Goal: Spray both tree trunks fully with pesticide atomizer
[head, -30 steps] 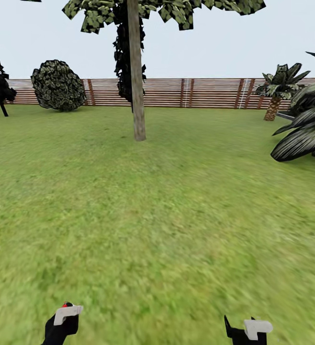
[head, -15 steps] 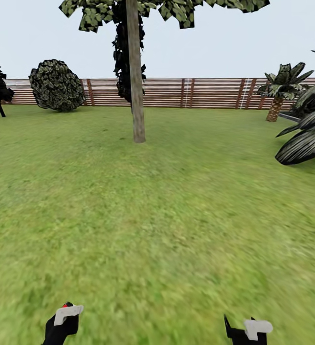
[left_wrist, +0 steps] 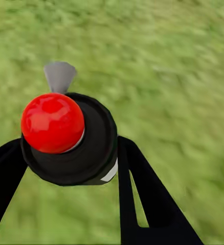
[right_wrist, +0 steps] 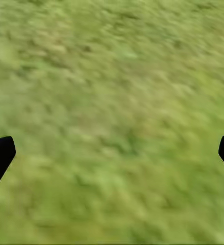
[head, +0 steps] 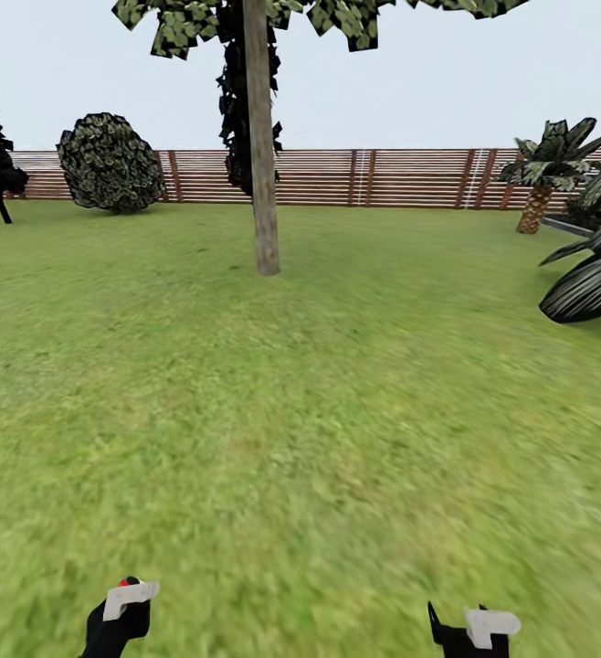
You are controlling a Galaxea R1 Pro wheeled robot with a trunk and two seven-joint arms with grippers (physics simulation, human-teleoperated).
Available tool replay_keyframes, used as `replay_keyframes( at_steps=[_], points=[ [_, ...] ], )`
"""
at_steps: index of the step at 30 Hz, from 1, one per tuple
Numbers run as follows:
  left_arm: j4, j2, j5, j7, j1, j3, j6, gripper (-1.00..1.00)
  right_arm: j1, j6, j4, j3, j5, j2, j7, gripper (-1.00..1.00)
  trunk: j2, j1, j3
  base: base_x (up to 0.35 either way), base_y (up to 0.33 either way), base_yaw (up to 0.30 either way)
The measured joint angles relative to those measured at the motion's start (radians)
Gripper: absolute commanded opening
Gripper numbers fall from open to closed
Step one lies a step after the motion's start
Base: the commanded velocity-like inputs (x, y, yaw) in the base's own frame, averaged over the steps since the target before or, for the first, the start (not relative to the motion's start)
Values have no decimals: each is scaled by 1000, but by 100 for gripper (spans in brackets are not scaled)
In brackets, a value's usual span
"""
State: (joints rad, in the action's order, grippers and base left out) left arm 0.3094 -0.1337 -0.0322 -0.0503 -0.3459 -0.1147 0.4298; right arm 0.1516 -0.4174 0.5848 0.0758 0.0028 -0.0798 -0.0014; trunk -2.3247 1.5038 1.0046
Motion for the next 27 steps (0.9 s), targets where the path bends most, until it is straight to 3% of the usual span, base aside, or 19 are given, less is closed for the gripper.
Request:
replay_keyframes(
  at_steps=[6,22,27],
  points=[
    [0,0,0,0,0,0,0,-100,0,0,0,0,0,0,0,100,0,0,0,340,0,167],
    [0,0,-1,0,0,0,0,-100,0,0,3,0,0,0,0,100,0,0,0,340,0,14],
    [0,0,-1,0,0,0,0,-100,0,0,3,0,0,0,0,100,0,0,2,340,0,210]
  ],
)
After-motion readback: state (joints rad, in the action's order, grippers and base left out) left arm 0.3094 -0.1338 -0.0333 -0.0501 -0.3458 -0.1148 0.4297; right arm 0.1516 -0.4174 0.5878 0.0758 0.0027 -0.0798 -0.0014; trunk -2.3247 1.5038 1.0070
